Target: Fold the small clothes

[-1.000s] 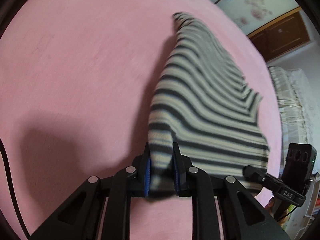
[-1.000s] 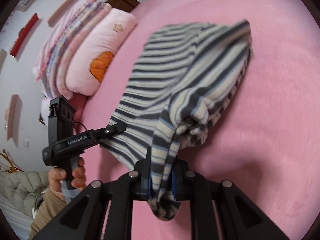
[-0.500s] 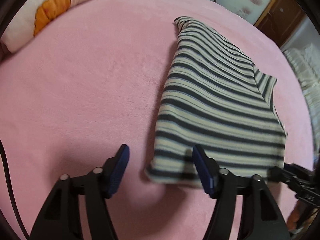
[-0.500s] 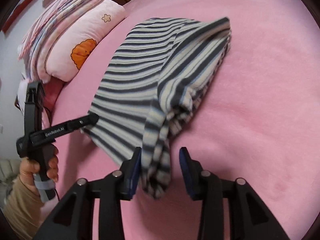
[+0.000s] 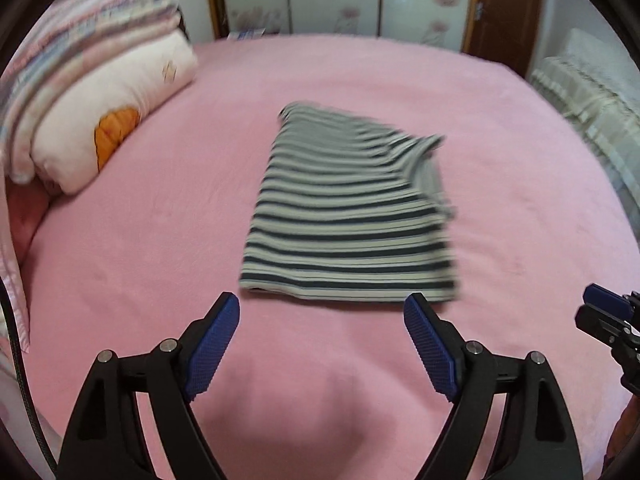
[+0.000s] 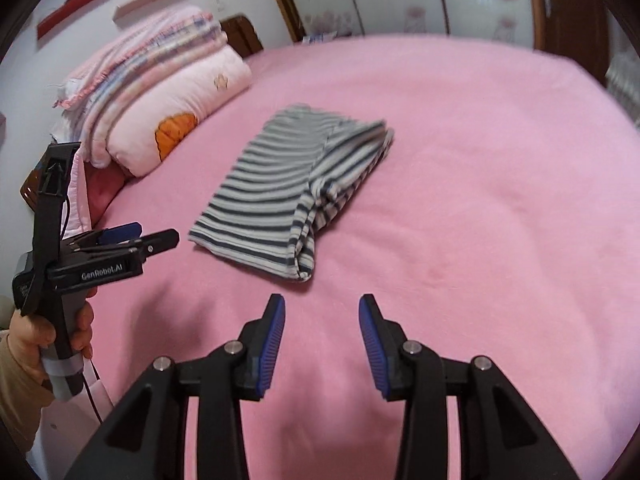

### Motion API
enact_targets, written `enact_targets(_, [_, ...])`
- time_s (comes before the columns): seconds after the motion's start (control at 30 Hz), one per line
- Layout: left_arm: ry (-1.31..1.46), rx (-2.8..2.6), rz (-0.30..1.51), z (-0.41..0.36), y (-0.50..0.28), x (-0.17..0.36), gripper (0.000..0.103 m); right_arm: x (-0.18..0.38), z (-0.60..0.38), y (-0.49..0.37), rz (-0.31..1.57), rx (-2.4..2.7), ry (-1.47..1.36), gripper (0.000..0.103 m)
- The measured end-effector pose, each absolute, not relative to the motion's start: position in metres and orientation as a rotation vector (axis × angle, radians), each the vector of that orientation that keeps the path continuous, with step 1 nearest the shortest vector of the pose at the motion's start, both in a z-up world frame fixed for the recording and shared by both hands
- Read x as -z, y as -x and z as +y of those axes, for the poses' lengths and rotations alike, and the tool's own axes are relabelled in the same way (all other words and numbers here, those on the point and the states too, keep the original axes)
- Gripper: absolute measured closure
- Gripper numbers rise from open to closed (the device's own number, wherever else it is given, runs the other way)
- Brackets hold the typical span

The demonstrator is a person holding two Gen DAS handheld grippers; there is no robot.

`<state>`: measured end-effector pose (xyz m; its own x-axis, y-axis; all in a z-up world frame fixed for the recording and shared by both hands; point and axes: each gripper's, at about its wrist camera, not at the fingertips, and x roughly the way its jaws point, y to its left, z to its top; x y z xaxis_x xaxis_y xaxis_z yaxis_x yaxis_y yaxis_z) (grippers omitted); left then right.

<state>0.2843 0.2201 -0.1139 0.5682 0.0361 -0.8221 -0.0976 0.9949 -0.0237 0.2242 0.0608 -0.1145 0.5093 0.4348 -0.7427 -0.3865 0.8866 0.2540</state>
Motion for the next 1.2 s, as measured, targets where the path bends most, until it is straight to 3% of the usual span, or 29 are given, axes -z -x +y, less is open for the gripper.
enact_targets(0.13, [0.080, -0.049, 0.872, 0.190, -0.249, 0.080, 0.007, 0.083, 0.052, -0.190, 0.838, -0.432, -0.032, 0.064])
enact_targets(0.4, [0.174, 0.017, 0.779, 0.134, -0.175, 0.037, 0.001, 0.045, 0.010, -0.125, 0.770, -0.325, -0.073, 0.064])
enact_targets(0.53, [0.175, 0.068, 0.773, 0.097, -0.140, 0.027, 0.001, 0.037, -0.019, -0.092, 0.766, -0.264, -0.090, 0.063])
enact_targets(0.7, [0.143, 0.078, 0.771, 0.060, -0.111, 0.019, 0.001, 0.034, -0.053, -0.055, 0.774, -0.184, -0.105, 0.053])
enact_targets(1.2, [0.161, 0.073, 0.821, 0.024, -0.059, 0.003, 0.001, 0.025, -0.104, 0.008, 0.786, -0.087, -0.193, 0.053])
